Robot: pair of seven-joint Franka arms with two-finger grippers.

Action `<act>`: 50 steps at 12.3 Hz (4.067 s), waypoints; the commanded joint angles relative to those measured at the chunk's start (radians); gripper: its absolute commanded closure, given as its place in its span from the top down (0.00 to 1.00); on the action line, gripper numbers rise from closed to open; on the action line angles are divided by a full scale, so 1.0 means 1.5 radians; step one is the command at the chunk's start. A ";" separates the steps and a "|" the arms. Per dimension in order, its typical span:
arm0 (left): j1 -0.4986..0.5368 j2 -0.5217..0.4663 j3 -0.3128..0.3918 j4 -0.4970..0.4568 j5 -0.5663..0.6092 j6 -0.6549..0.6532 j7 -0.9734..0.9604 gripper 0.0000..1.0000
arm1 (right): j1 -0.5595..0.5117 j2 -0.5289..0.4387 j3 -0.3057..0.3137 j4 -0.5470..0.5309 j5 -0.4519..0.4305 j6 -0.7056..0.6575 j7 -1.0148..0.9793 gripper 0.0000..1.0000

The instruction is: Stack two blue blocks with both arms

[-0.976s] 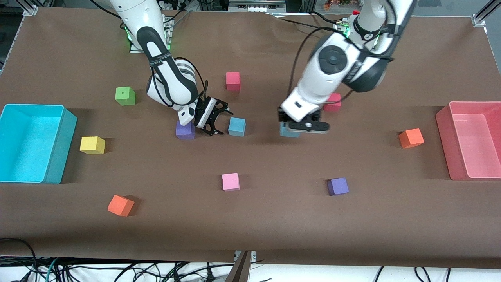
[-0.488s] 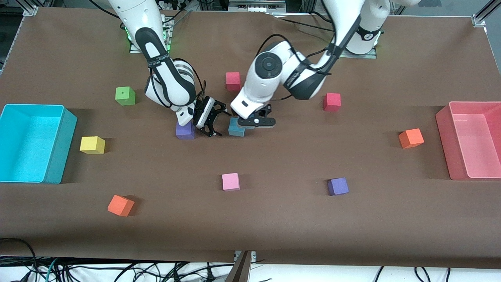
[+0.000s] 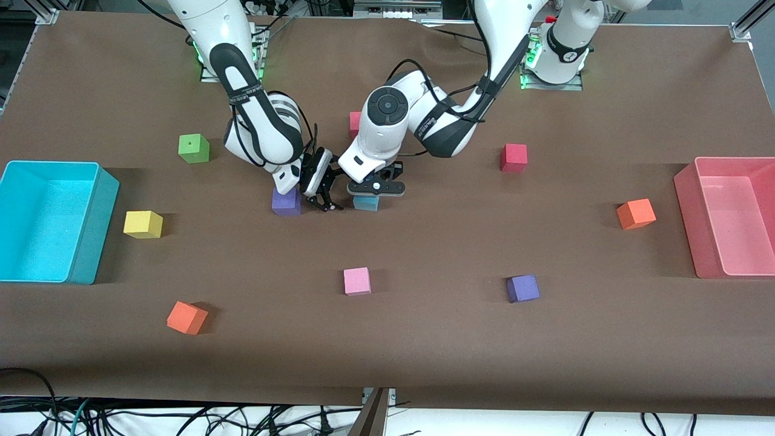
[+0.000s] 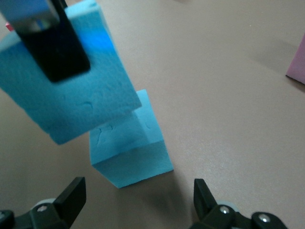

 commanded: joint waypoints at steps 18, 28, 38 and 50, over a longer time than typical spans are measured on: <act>-0.022 -0.015 0.037 0.057 0.029 -0.056 -0.060 1.00 | 0.001 -0.057 -0.011 -0.058 0.014 0.000 -0.015 1.00; 0.299 -0.218 -0.022 0.024 0.005 -0.360 0.142 1.00 | -0.022 -0.257 -0.011 -0.190 0.008 -0.009 0.315 1.00; 0.529 -0.411 0.017 -0.112 0.100 -0.438 0.470 1.00 | -0.133 -0.315 -0.082 -0.149 -0.503 -0.363 0.868 1.00; 0.539 -0.422 0.036 -0.114 0.098 -0.443 0.504 1.00 | -0.363 -0.316 -0.001 0.328 -1.248 -0.704 1.608 1.00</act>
